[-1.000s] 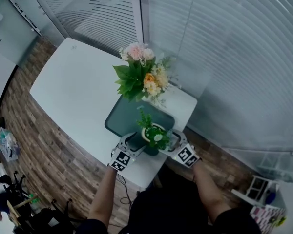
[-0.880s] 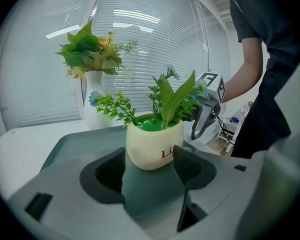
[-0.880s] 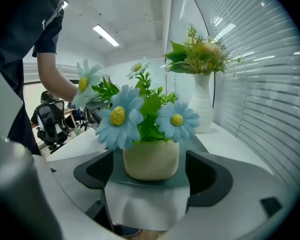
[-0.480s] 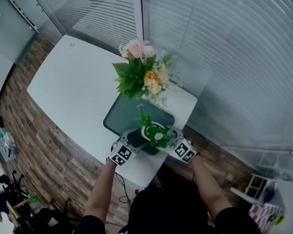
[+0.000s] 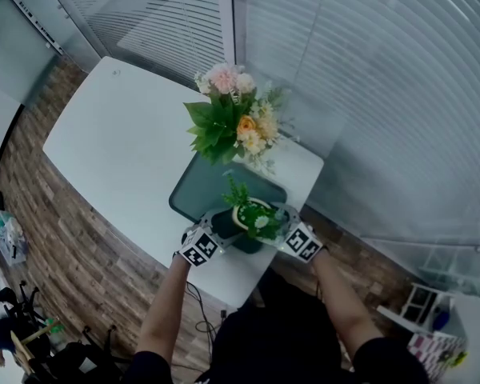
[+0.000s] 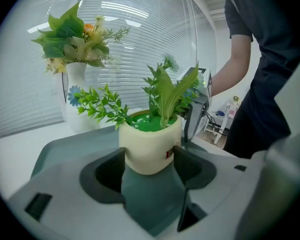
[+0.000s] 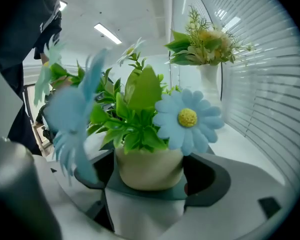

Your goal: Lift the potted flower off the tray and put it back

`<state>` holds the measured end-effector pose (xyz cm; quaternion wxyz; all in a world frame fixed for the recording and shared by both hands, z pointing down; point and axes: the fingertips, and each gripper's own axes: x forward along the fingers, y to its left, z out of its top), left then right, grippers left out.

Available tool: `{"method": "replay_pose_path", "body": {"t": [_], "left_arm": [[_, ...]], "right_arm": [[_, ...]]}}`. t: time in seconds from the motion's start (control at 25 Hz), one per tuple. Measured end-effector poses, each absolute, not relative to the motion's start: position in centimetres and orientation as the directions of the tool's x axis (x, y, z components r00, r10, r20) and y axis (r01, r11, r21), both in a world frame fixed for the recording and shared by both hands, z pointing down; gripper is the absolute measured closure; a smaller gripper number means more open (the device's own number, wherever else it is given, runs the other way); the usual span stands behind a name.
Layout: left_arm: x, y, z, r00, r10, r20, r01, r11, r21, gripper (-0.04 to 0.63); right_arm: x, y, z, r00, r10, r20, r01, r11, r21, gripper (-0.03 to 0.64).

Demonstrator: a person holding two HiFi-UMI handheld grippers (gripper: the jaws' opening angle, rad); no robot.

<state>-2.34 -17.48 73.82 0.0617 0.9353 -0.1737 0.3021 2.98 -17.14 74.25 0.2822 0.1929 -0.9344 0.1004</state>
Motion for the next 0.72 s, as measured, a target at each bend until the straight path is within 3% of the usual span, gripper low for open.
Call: {"method": "replay_pose_path", "body": {"t": [0.72], "left_arm": [[-2.34, -17.88, 73.8, 0.741, -0.327, 0.586, -0.398, -0.918, -0.009, 0.31]], "right_arm": [[3.33, -17.64, 74.21, -0.763, -0.305, 0.57, -0.425, 0.901, -0.086, 0.212]]}}
